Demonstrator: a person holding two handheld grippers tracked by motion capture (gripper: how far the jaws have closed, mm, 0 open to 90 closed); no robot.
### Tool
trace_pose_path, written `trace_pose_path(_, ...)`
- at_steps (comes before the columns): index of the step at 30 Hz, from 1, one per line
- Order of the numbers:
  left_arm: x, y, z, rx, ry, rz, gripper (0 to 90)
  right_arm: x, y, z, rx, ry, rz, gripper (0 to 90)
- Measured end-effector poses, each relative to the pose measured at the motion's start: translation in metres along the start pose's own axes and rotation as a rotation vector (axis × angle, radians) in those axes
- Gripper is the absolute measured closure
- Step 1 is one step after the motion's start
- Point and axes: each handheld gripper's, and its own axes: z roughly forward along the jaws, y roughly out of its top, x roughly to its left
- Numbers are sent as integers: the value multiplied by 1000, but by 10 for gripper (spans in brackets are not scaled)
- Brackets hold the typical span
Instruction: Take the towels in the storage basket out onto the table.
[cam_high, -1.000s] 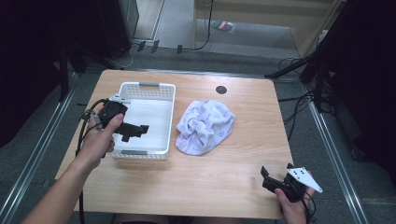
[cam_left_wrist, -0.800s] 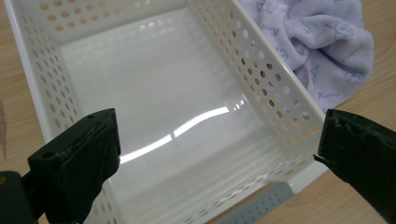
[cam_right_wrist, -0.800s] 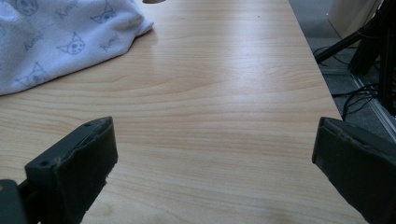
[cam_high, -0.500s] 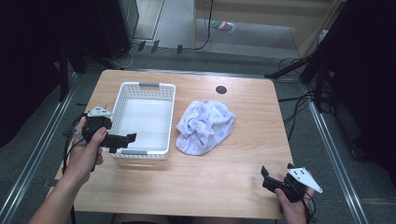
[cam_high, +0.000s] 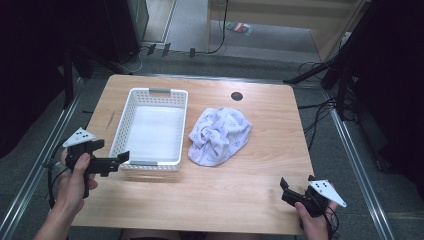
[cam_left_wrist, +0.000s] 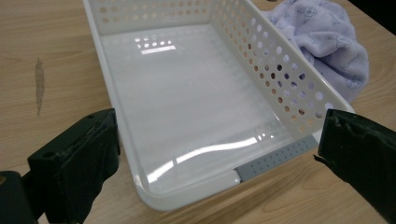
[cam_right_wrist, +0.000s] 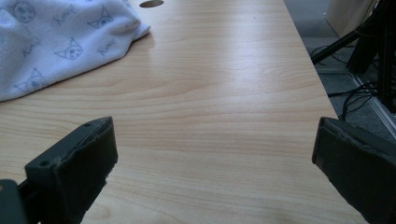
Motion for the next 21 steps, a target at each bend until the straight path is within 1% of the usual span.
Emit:
trace_pose_path(2,3,-7,-4,-18,9,1,0,0,0,0,3,1,3,0)
trace_pose_path(4,7,-13,-7,-32,13,-12,0,0,0,0,3,1,2,0)
trace_pose_path(8,17,-24,-13,-49,34,-38,0,0,0,0,4,0,4,0)
trace_pose_path(11,24,-34,-15,-52,59,-51,0,0,0,0,8,-3,8,0)
trace_pose_path(13,28,-40,-15,-51,57,-65,0,0,0,0,9,-3,9,0)
trace_pose_path(14,29,-44,-15,-56,73,-65,0,0,0,0,9,-4,9,0)
trace_pose_path(15,30,-47,-15,-62,78,-62,0,0,0,0,10,-4,8,0)
trace_pose_path(18,35,-57,-16,-79,74,-76,0,0,0,0,11,-5,9,0)
trace_pose_path(21,41,-68,-17,-103,92,-95,0,0,0,0,12,-6,10,0)
